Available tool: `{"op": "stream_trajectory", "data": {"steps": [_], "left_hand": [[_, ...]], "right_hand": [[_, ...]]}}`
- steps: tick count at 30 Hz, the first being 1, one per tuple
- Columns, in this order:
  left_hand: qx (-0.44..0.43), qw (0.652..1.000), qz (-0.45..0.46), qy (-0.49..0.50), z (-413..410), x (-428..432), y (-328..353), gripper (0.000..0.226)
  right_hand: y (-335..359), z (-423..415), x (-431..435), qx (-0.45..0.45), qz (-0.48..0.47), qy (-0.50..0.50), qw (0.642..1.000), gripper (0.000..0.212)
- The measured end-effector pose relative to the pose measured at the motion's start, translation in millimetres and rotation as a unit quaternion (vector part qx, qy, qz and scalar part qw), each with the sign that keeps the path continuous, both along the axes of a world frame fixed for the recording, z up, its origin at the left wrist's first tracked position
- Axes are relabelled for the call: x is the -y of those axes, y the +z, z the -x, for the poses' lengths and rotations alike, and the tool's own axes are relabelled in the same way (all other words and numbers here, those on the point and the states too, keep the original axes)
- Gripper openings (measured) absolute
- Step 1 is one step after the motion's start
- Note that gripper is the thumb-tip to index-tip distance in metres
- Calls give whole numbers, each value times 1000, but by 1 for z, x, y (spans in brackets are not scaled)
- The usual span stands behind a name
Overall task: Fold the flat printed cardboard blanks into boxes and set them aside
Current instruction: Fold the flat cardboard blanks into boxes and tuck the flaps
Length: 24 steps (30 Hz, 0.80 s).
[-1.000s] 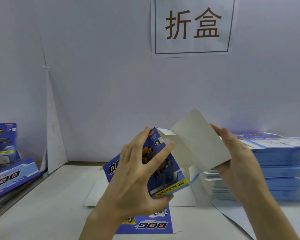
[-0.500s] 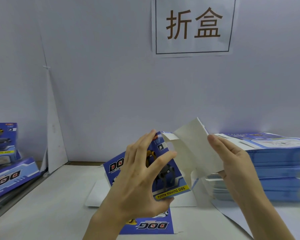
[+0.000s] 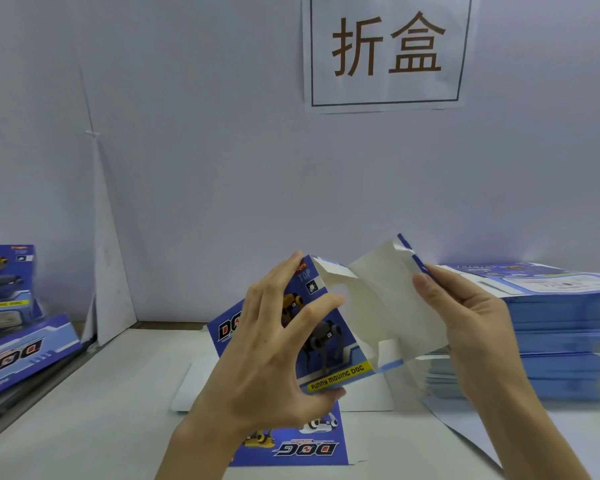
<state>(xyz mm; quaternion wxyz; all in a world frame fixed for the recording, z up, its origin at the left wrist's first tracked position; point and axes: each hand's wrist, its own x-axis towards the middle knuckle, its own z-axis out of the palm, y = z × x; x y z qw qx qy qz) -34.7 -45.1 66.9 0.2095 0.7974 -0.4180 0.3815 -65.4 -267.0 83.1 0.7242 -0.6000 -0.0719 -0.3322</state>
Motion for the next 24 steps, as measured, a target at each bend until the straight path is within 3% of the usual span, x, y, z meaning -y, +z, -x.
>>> {"op": "stream_trajectory", "data": {"steps": [4,7,9,13,16,19,24], "left_hand": [[0,1000,8,6,-4,-3,-1,92],[-1,1000,23,12,-5,-9,0,92],[-1,1000,21,19,-5,-12,1,89],[2,999,-6,35,-4,-6,0,85],[-7,999,-8,40,-5,-6,-2,88],[-14,999,1,45,-7,-11,-1,92],[-2,999,6,42,-5,-7,0,88]], "right_hand": [[2,1,7,-23,11,108,994,34],[-1,1,7,-32,98,161,982,59],[-4,0,6,-37,200,93,975,70],[-14,-6,-9,-25,379,-9,925,99],[-19,-8,-24,-7,403,-2,915,80],[-17,-8,-31,7,317,73,946,51],[-17,-9,-39,24,209,91,973,37]]}}
